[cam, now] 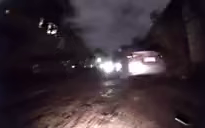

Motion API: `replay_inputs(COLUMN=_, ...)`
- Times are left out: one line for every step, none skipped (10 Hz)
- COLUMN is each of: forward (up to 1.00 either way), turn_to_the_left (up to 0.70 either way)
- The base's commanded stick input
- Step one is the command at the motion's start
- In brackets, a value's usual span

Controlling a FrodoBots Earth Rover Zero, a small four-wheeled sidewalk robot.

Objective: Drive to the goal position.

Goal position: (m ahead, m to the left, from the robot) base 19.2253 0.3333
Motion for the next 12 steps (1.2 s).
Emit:
replay_inputs(forward=0.50, turn_to_the_left=0.00)
replay_inputs(forward=0.50, turn_to_the_left=0.00)
replay_inputs(forward=0.50, turn_to_the_left=0.00)
replay_inputs(forward=0.50, turn_to_the_left=0.00)
replay_inputs(forward=0.50, turn_to_the_left=0.00)
replay_inputs(forward=0.50, turn_to_the_left=0.14)
replay_inputs(forward=0.50, turn_to_the_left=0.27)
replay_inputs(forward=0.50, turn_to_the_left=0.27)
replay_inputs(forward=0.50, turn_to_the_left=0.19)
replay_inputs(forward=0.50, turn_to_the_left=0.00)
replay_inputs(forward=0.50, turn_to_the_left=0.00)
replay_inputs(forward=0.25, turn_to_the_left=0.00)
